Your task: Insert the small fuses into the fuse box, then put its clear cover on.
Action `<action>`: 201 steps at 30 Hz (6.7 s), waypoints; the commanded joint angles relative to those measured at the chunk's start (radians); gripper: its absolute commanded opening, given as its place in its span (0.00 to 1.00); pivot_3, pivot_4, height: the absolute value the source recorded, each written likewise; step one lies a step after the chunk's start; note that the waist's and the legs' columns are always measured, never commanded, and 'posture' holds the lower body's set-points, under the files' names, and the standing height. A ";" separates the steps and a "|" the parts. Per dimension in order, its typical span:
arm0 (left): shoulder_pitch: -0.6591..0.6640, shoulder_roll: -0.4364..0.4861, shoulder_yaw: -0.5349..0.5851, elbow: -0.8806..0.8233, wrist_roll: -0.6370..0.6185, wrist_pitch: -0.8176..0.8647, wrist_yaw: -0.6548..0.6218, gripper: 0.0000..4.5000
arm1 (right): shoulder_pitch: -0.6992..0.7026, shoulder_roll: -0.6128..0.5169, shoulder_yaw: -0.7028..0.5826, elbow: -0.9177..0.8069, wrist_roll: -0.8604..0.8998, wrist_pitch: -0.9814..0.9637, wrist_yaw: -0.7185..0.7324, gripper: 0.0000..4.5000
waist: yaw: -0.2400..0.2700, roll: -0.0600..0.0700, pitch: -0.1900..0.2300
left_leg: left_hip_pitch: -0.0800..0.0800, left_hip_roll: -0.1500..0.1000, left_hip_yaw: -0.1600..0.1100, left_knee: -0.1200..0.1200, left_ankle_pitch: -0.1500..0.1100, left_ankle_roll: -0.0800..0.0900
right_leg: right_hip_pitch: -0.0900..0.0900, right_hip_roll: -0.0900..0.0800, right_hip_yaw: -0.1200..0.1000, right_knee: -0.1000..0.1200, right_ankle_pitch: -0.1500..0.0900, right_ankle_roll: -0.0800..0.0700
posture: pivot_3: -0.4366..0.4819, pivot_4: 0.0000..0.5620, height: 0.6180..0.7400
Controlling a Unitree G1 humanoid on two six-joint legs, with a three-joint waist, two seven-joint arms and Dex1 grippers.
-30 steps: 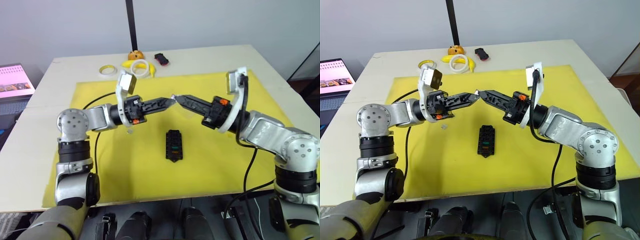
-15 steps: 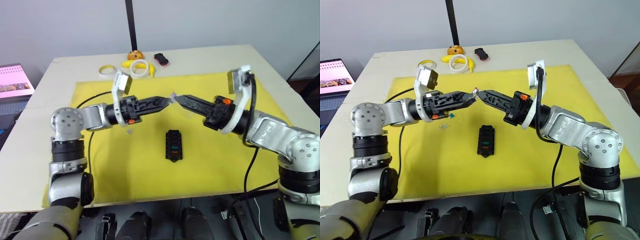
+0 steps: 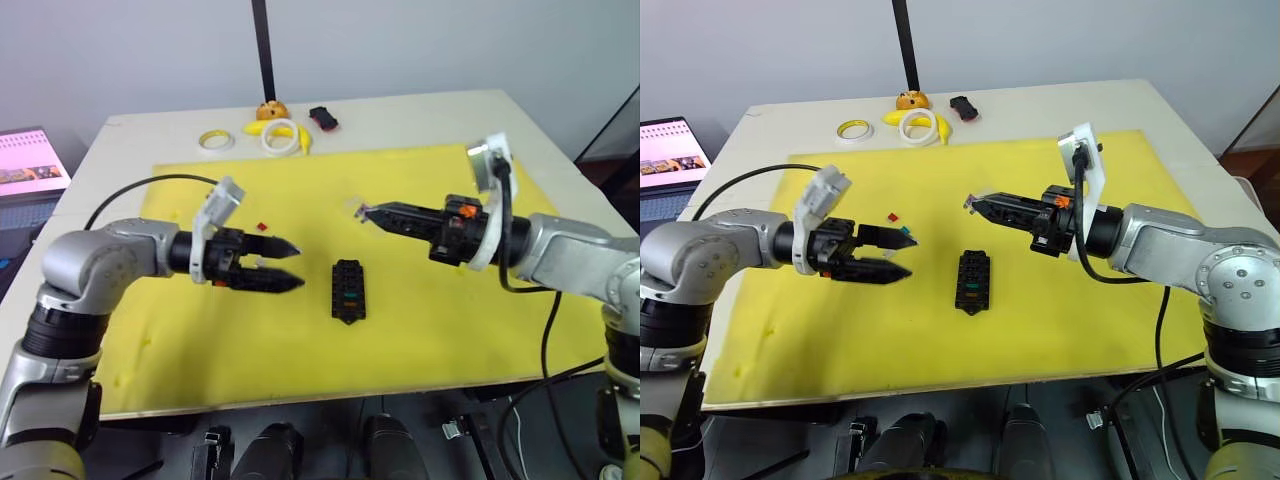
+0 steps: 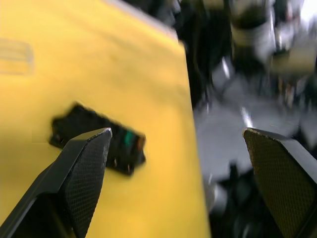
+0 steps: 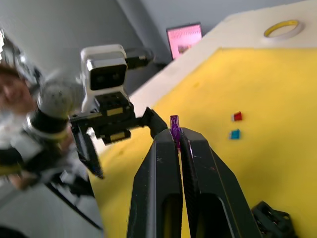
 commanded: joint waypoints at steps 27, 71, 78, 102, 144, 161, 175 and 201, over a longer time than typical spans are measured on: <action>-0.040 -0.228 -0.187 0.217 0.534 -0.636 -0.055 0.99 | -0.017 0.010 0.430 0.031 -1.106 -0.404 0.681 0.00 | -0.001 -0.003 0.002 | -0.001 0.000 0.000 0.002 0.000 0.001 | 0.000 0.000 -0.001 0.000 0.000 0.000 | 0.48 0.27 1.00; -0.035 -0.231 -0.196 0.217 0.571 -0.675 -0.064 0.99 | -0.015 0.080 0.429 0.104 -1.277 -0.428 0.801 0.00 | -0.003 -0.003 0.002 | -0.001 0.000 0.000 0.002 0.000 0.001 | 0.000 0.000 -0.001 0.000 0.000 0.000 | 0.48 0.27 1.00; -0.028 -0.239 -0.197 0.207 0.574 -0.671 -0.061 0.99 | -0.010 0.091 0.433 0.109 -1.284 -0.435 0.805 0.00 | -0.003 -0.003 0.002 | -0.001 0.000 0.000 0.002 0.000 0.001 | 0.000 0.000 -0.001 0.000 0.000 0.000 | 0.48 0.27 1.00; -0.048 -0.239 -0.192 0.218 0.578 -0.665 -0.062 0.99 | 0.009 0.106 0.417 0.170 -1.302 -0.488 0.831 0.00 | -0.003 -0.003 0.002 | -0.001 0.000 0.000 0.002 0.000 0.001 | 0.000 0.000 -0.001 0.001 0.000 0.000 | 0.48 0.27 1.00; -0.045 -0.245 -0.197 0.221 0.579 -0.678 -0.060 1.00 | 0.046 0.141 0.264 0.054 -1.144 -0.293 0.770 0.65 | -0.003 -0.003 0.002 | -0.001 0.000 0.000 0.003 0.000 0.001 | 0.000 0.000 -0.001 0.001 0.000 0.000 | 0.48 0.27 1.00; -0.043 -0.240 -0.198 0.213 0.581 -0.675 -0.062 1.00 | 0.067 0.152 0.317 0.047 -1.161 -0.254 0.704 0.25 | -0.004 -0.003 0.002 | -0.001 0.000 0.000 0.003 0.000 0.001 | 0.000 0.000 -0.001 0.001 0.000 0.000 | 0.48 0.27 1.00; -0.043 -0.242 -0.197 0.211 0.580 -0.675 -0.059 1.00 | 0.078 0.147 0.338 0.048 -1.172 -0.269 0.703 0.25 | -0.004 -0.003 0.002 | -0.001 0.000 0.000 0.003 0.000 0.001 | 0.000 0.000 -0.001 0.001 0.000 0.000 | 0.48 0.27 1.00; -0.044 -0.245 -0.205 0.202 0.586 -0.682 -0.060 1.00 | -0.087 0.071 0.421 -0.030 -1.172 -0.137 0.750 0.01 | -0.003 -0.003 0.002 | -0.001 0.000 0.000 0.003 0.000 0.001 | 0.000 -0.001 -0.001 0.001 0.000 0.000 | 0.48 0.27 1.00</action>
